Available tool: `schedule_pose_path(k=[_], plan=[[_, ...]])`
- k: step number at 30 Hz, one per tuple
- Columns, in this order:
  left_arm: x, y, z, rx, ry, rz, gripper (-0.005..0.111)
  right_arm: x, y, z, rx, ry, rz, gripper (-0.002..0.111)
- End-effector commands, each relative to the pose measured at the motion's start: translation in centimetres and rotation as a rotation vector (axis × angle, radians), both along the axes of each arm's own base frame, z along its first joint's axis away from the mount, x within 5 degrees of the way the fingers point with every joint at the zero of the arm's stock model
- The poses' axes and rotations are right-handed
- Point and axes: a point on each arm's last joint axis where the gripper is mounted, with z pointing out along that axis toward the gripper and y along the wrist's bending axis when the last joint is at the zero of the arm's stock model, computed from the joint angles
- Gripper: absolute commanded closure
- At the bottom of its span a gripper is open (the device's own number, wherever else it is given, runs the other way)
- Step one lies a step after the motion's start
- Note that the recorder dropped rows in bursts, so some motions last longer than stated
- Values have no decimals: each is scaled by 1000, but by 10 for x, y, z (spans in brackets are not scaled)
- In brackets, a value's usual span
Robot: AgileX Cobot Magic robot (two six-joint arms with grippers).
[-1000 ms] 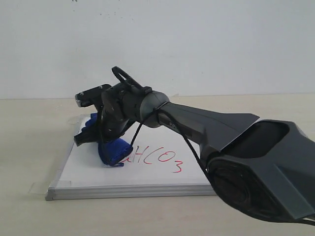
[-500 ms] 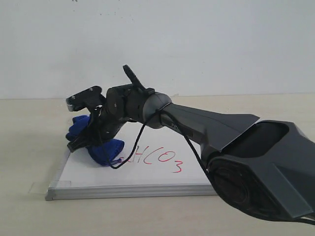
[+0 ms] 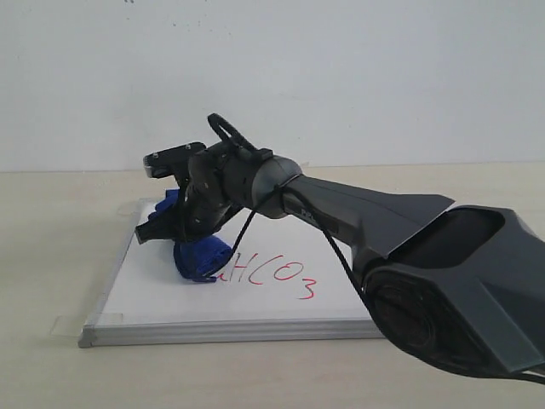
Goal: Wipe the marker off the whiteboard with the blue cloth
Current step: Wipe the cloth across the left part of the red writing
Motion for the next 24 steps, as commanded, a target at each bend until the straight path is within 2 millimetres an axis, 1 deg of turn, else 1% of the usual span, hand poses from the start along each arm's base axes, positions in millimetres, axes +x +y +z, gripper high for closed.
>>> schedule_pose_path(k=[1, 5, 6, 7, 8, 10, 12, 14, 15, 18, 19, 20, 21, 22, 23, 24], plan=[[0, 0, 0, 3, -4, 0, 103, -11, 5, -10, 54, 137, 136, 109], [0, 0, 0, 3, -4, 0, 103, -25, 14, -8, 120, 214, 315, 109], [0, 0, 0, 3, -4, 0, 103, -31, 13, -10, 96, 256, 363, 109], [0, 0, 0, 3, -4, 0, 103, -32, 11, -11, 73, 270, 374, 109], [0, 0, 0, 3, -4, 0, 103, -33, 4, -15, -15, 293, 385, 109], [0, 0, 0, 3, -4, 0, 103, -30, -13, -22, -204, 318, 312, 109], [0, 0, 0, 3, -4, 0, 103, -25, -34, -25, -417, 324, 171, 109], [0, 0, 0, 3, -4, 0, 103, -16, -47, -23, -556, 236, 88, 109], [0, 0, 0, 3, -4, 0, 103, -14, -49, -22, -567, 223, 62, 109], [0, 0, 0, 3, -4, 0, 103, -23, -39, -25, -447, 320, 53, 109], [0, 0, 0, 3, -4, 0, 103, -33, -28, -25, -322, 421, 98, 109], [0, 0, 0, 3, -4, 0, 103, -35, -22, -25, -257, 440, 125, 109], [0, 0, 0, 3, -4, 0, 103, -41, -8, -21, -111, 464, 208, 109], [0, 0, 0, 3, -4, 0, 103, -43, -2, -19, -66, 463, 248, 109], [0, 0, 0, 3, -4, 0, 103, -48, 4, -18, -41, 444, 338, 109], [0, 0, 0, 3, -4, 0, 103, -52, 7, -18, -54, 444, 378, 109]])
